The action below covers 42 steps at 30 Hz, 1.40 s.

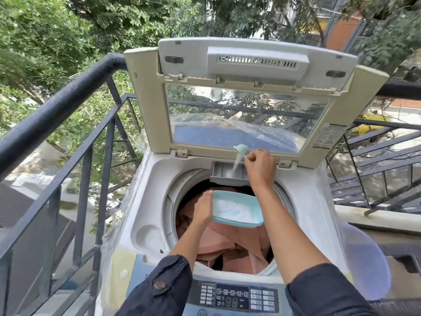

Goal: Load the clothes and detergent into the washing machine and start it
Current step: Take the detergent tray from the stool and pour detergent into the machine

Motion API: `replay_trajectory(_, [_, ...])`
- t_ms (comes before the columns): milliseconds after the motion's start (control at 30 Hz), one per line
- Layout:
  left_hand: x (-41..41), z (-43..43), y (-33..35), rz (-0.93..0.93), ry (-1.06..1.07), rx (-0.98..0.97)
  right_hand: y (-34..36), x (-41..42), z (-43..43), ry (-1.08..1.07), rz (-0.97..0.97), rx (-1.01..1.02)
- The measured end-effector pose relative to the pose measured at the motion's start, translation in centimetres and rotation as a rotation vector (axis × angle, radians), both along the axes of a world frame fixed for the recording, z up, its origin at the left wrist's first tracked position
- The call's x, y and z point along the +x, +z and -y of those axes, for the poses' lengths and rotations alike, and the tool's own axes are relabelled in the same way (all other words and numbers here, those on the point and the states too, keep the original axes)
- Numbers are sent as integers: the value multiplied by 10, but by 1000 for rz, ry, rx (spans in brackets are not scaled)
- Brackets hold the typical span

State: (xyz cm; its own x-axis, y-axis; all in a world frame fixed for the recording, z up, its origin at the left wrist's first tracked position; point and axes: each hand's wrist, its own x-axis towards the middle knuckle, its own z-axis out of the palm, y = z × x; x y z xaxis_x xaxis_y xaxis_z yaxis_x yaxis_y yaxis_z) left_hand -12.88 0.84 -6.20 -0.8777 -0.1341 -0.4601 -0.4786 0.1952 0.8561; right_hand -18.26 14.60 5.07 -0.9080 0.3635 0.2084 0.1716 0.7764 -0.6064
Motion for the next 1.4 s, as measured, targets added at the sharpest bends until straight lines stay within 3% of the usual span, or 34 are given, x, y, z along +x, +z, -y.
replay_trajectory(567, [-2, -2, 17, 7, 30, 40, 2, 1, 3, 47, -111, 52])
replay_trajectory(867, [-3, -3, 16, -23, 49, 11, -9, 2, -11, -7, 152, -286])
replay_trajectory(1133, [-3, -11, 29, -43, 174, 25, -15, 29, -27, 223, 349, -307])
replay_trajectory(1400, [4, -20, 38, -109, 175, -1, -23, 52, -36, 179, 349, -231])
